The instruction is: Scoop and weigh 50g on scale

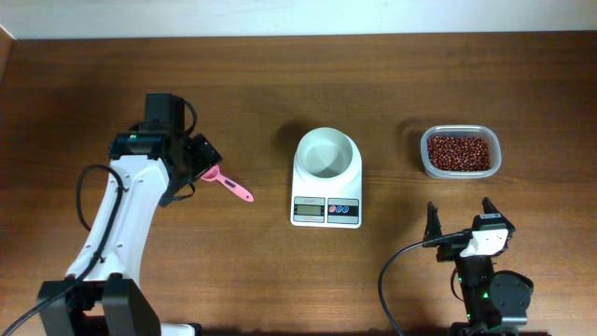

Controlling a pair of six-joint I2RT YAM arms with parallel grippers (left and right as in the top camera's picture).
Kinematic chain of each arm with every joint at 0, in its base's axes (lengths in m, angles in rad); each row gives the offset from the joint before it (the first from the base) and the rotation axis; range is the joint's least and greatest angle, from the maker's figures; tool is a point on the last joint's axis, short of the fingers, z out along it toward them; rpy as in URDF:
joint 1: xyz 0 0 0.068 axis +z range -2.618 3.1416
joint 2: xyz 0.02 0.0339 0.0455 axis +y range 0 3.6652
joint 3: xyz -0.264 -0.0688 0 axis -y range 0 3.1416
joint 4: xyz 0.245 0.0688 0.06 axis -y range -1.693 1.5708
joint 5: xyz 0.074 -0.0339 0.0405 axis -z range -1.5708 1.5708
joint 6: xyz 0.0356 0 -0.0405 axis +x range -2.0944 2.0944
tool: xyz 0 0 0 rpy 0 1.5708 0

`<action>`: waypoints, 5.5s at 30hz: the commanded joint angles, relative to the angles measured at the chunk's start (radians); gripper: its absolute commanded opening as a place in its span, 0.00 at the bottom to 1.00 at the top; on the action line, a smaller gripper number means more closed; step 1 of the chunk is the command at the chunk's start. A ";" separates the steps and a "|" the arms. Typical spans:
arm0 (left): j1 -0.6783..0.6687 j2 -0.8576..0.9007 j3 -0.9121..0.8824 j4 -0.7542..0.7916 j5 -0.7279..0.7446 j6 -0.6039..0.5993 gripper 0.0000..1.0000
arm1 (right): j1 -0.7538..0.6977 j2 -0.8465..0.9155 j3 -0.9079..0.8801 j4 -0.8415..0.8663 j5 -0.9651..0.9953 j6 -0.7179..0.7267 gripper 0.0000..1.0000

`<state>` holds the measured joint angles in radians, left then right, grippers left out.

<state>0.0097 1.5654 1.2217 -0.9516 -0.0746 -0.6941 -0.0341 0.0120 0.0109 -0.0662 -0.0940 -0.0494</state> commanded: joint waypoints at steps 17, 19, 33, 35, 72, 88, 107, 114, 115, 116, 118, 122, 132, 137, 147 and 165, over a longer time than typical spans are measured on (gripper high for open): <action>0.006 0.186 0.016 0.062 0.006 -0.010 0.99 | -0.006 -0.008 -0.005 -0.005 0.005 0.001 0.99; 0.006 0.193 0.016 0.073 0.006 -0.010 0.99 | -0.006 -0.008 -0.005 -0.005 0.005 0.001 0.99; 0.006 0.196 0.016 0.139 -0.002 -0.010 0.84 | -0.006 -0.008 -0.005 -0.005 0.005 0.001 0.99; 0.006 0.202 0.016 0.141 -0.002 -0.010 0.80 | -0.006 -0.008 -0.005 -0.005 0.005 0.001 0.99; 0.006 0.336 0.015 0.241 0.011 -0.010 0.41 | -0.006 -0.008 -0.005 -0.005 0.005 0.001 0.99; 0.005 0.336 -0.003 0.241 0.010 -0.010 0.35 | -0.006 -0.008 -0.005 -0.005 0.005 0.001 0.99; 0.005 0.336 -0.064 0.293 0.010 -0.010 0.00 | -0.006 -0.008 -0.005 -0.005 0.005 0.001 0.99; 0.005 0.336 -0.064 0.294 0.010 -0.010 0.00 | -0.006 -0.008 -0.005 -0.005 0.005 0.001 0.99; 0.005 0.336 -0.064 0.293 0.010 -0.010 0.00 | -0.006 -0.008 -0.005 -0.005 0.005 0.001 0.99; 0.005 0.336 -0.064 0.293 0.010 -0.010 0.00 | -0.006 -0.008 -0.005 -0.005 0.005 0.001 0.99; 0.005 0.336 -0.063 0.289 0.013 -0.021 0.00 | -0.006 -0.008 -0.005 -0.005 0.005 0.001 0.99; 0.006 0.301 -0.052 0.278 0.072 -0.107 0.00 | -0.006 -0.008 -0.005 -0.005 0.005 0.001 0.99; 0.006 -0.129 -0.052 0.095 0.090 -0.270 0.00 | -0.006 -0.008 -0.005 -0.005 0.005 0.001 0.99; 0.006 -0.214 -0.052 -0.029 0.090 -0.408 0.00 | -0.006 -0.008 -0.005 -0.005 0.005 0.001 0.99; 0.006 -0.213 -0.052 -0.127 0.090 -0.707 0.00 | -0.006 -0.008 -0.005 0.002 -0.021 0.006 0.99; 0.005 -0.213 -0.052 -0.236 0.142 -0.708 0.00 | -0.006 0.000 0.044 0.114 -0.351 0.908 0.99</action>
<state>0.0097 1.3624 1.1645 -1.1877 0.0570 -1.3891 -0.0341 0.0120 0.0113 0.0498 -0.4362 0.9253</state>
